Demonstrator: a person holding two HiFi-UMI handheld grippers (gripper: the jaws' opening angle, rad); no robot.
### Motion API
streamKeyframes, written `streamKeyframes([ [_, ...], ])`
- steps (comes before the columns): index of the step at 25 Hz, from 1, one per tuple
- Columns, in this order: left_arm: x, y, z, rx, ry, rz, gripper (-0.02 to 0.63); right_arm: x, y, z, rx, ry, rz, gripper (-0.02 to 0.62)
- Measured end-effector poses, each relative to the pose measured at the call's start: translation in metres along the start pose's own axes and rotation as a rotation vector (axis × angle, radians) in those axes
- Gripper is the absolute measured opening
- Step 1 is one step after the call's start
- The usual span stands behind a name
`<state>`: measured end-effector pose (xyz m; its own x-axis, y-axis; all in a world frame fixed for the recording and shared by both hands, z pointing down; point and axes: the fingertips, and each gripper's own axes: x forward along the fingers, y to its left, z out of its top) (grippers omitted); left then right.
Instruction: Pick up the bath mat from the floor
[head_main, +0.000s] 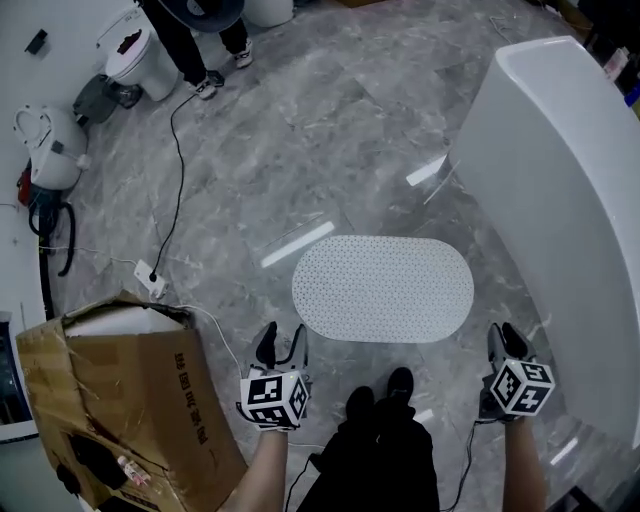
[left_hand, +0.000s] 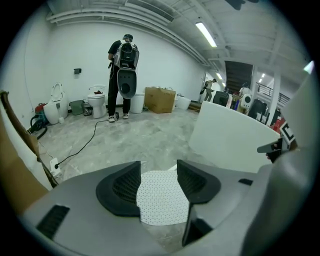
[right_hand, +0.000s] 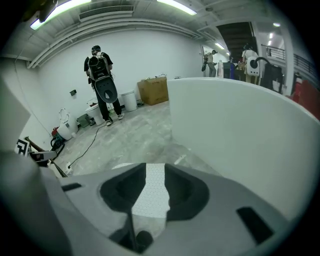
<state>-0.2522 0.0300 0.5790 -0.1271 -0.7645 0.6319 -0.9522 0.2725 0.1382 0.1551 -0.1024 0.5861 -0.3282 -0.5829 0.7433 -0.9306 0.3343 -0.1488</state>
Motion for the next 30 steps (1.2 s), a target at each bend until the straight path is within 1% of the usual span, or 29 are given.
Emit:
streamKeyframes([
  [8,0.114,0.032,-0.104,0.011,0.009,0.037,0.235,0.137,-0.033,-0.075,-0.009,-0.013,0.008,0.115],
  [16,0.221,0.072,-0.186,0.007,-0.001,0.087,0.255,0.253,-0.067,-0.137,-0.038,-0.021,0.004,0.115],
  [20,0.259,0.094,-0.224,-0.004,0.01,0.126,0.259,0.292,-0.084,-0.157,-0.035,-0.031,-0.002,0.115],
  [23,0.279,0.105,-0.245,0.009,0.023,0.139,0.261,0.313,-0.095,-0.17,-0.033,-0.034,-0.011,0.115],
  [26,0.296,0.113,-0.26,0.017,0.032,0.145,0.267,0.327,-0.104,-0.177,-0.024,-0.04,-0.02,0.115],
  [30,0.312,0.127,-0.271,0.026,0.043,0.163,0.278,0.337,-0.109,-0.185,-0.025,-0.038,-0.025,0.115],
])
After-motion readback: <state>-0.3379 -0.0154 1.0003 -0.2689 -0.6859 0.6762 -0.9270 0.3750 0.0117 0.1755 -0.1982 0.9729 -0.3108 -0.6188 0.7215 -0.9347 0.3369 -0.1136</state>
